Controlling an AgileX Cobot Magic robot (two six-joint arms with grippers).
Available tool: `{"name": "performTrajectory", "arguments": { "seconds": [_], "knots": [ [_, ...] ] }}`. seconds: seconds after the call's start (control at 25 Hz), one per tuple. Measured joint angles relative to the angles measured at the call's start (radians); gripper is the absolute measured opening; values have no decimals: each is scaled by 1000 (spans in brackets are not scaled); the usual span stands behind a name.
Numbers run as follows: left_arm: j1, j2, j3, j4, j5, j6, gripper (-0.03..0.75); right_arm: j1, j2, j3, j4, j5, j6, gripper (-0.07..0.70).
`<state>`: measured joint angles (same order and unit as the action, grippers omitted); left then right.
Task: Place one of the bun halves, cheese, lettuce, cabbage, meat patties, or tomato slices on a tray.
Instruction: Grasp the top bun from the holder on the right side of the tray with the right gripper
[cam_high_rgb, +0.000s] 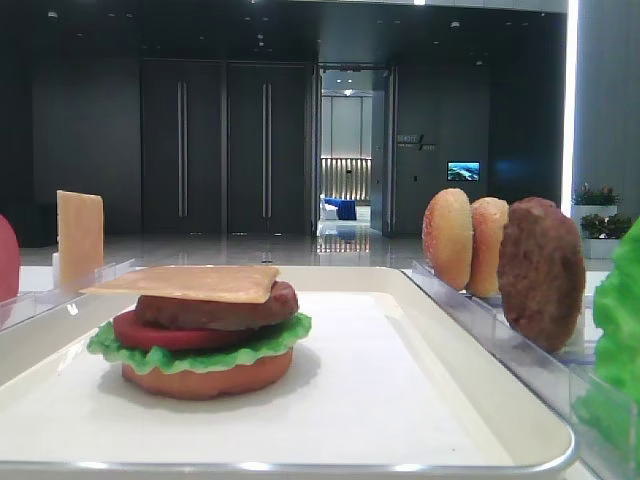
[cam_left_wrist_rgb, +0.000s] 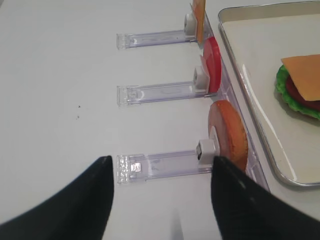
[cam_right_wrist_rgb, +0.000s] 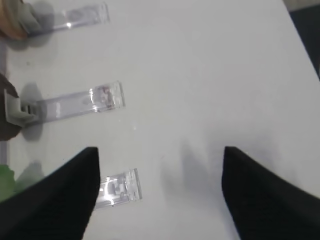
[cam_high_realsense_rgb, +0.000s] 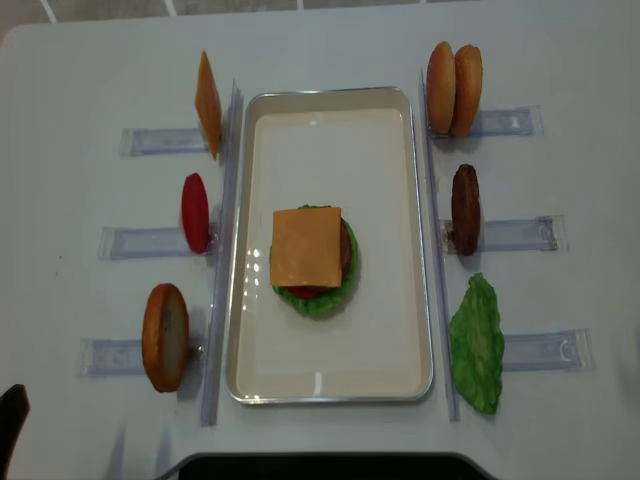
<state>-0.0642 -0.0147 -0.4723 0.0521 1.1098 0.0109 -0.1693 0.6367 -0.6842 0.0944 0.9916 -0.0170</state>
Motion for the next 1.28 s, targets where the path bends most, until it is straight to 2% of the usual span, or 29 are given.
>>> {"name": "performTrajectory", "arguments": {
  "seconds": [0.12, 0.24, 0.48, 0.68, 0.96, 1.12, 1.28],
  "knots": [
    [0, 0, 0, 0, 0, 0, 471, 0, 333, -149, 0, 45, -35, 488],
    [-1, 0, 0, 0, 0, 0, 471, 0, 566, -280, 1, 96, -53, 486],
    [-2, 0, 0, 0, 0, 0, 471, 11, 855, -496, -30, 114, -56, 486],
    [-2, 0, 0, 0, 0, 0, 471, 38, 1024, -703, -43, 138, -57, 486],
    [-2, 0, 0, 0, 0, 0, 471, 135, 1166, -957, -47, 175, -51, 486],
    [-2, 0, 0, 0, 0, 0, 471, 205, 1188, -1008, -50, 200, 9, 486],
    [-2, 0, 0, 0, 0, 0, 471, 329, 1188, -1014, -50, 210, 90, 486]
  ]
}}
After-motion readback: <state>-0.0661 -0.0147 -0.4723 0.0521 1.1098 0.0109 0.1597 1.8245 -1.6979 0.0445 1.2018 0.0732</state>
